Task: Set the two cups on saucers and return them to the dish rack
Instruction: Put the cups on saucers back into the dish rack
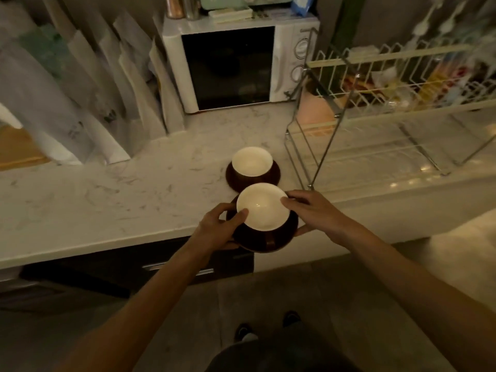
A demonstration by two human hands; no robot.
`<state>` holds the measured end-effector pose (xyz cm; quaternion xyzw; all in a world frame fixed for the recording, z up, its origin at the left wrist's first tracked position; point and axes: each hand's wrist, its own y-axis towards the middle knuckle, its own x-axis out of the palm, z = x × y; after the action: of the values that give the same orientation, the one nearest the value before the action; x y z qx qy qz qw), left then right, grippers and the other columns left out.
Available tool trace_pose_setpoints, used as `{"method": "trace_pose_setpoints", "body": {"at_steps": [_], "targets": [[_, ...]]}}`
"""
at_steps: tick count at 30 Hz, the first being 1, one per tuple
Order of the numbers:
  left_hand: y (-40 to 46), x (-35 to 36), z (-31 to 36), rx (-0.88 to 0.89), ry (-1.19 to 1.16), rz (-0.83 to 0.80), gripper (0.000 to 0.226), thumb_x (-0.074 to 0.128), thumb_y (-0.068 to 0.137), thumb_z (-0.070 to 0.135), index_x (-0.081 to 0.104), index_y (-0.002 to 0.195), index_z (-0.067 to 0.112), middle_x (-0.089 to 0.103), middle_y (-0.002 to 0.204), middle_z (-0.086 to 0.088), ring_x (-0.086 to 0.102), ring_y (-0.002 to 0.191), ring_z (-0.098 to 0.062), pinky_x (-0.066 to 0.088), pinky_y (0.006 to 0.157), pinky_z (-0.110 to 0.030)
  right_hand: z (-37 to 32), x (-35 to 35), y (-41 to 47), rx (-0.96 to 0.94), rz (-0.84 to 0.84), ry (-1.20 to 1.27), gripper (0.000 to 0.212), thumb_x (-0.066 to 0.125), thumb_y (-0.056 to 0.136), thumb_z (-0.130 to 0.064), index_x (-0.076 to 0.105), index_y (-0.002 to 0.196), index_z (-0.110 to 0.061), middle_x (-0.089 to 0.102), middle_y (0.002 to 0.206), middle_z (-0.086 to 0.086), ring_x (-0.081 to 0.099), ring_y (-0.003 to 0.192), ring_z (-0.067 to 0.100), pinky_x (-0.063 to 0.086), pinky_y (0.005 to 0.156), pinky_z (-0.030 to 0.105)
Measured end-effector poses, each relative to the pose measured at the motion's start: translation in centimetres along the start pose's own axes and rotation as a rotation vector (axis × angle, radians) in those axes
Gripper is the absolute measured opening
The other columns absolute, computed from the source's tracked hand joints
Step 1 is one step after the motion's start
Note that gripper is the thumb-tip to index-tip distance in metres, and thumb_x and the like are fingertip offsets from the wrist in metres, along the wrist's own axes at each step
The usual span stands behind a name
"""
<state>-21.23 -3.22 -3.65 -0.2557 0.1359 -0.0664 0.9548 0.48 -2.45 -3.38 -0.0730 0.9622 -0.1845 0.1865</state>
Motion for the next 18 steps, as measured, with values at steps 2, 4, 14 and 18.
{"method": "trace_pose_setpoints", "body": {"at_steps": [2, 4, 14, 18], "targets": [[-0.3, 2.0, 0.0, 0.005, 0.004, -0.039, 0.032, 0.062, 0.086, 0.042, 0.050, 0.115, 0.036, 0.059, 0.123, -0.009, 0.065, 0.102, -0.025, 0.060, 0.061, -0.028, 1.3, -1.6, -1.2, 0.014, 0.021, 0.001, 0.034, 0.055, 0.098, -0.032, 0.060, 0.130, -0.022, 0.060, 0.124, 0.000, 0.057, 0.116, 0.022, 0.062, 0.078, 0.048], [-0.5, 3.8, -0.1, 0.013, 0.008, -0.089, 0.031, 0.062, 0.086, 0.042, 0.049, 0.114, 0.037, 0.057, 0.128, -0.010, 0.064, 0.102, -0.023, 0.061, 0.065, -0.029, 2.5, -3.1, -2.1, 0.051, 0.050, 0.016, 0.035, 0.056, 0.097, -0.032, 0.060, 0.130, -0.021, 0.061, 0.124, 0.002, 0.057, 0.116, 0.023, 0.062, 0.077, 0.047], [-0.2, 11.7, 1.7, 0.042, 0.013, -0.206, 0.044, 0.063, 0.085, 0.046, 0.048, 0.124, 0.033, 0.053, 0.135, -0.010, 0.062, 0.111, -0.024, 0.057, 0.058, -0.020, 6.4, -10.1, -4.5, 0.123, 0.164, 0.068, 0.035, 0.057, 0.097, -0.030, 0.063, 0.129, -0.018, 0.064, 0.119, 0.002, 0.061, 0.111, 0.023, 0.063, 0.072, 0.045], [0.6, 14.6, 3.1, 0.063, 0.010, -0.239, 0.046, 0.062, 0.085, 0.045, 0.048, 0.127, 0.031, 0.054, 0.135, -0.009, 0.060, 0.115, -0.024, 0.058, 0.064, -0.022, 6.9, -12.9, -4.5, 0.145, 0.243, 0.077, 0.035, 0.057, 0.097, -0.029, 0.061, 0.129, -0.017, 0.062, 0.120, 0.004, 0.058, 0.110, 0.023, 0.062, 0.066, 0.037]]}}
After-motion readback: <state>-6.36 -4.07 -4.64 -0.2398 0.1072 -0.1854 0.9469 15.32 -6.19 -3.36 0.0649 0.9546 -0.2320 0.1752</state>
